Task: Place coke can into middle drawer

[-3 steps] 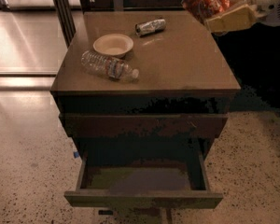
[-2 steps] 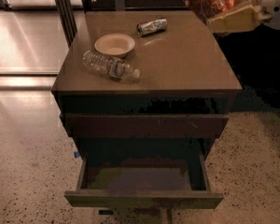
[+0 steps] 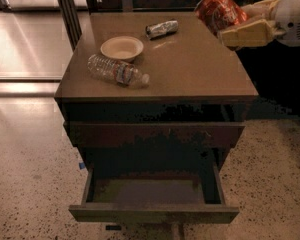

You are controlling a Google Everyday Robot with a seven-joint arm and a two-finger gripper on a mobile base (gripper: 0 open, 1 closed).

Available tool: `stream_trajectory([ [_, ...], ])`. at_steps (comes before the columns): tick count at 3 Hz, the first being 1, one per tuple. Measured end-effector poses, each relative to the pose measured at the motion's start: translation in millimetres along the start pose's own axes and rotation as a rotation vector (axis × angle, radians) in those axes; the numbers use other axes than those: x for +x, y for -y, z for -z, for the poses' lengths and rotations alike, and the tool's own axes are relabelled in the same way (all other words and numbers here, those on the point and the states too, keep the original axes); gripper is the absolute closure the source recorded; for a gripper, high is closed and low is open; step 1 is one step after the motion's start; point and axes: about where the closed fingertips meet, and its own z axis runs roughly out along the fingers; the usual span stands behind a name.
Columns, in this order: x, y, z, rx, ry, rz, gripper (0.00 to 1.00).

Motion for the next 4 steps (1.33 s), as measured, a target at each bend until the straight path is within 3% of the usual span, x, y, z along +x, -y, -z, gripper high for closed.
stream_trajectory([
  [1,19,-29,-2,0.004,0.079,-0.1,1.0],
  [2,61,-48,-2,0.086,0.108,-0.204,1.0],
  [3,118,-59,-16,0.154,0.072,-0.294,1.0],
  [4,118,-59,-17,0.154,0.072,-0.294,1.0],
])
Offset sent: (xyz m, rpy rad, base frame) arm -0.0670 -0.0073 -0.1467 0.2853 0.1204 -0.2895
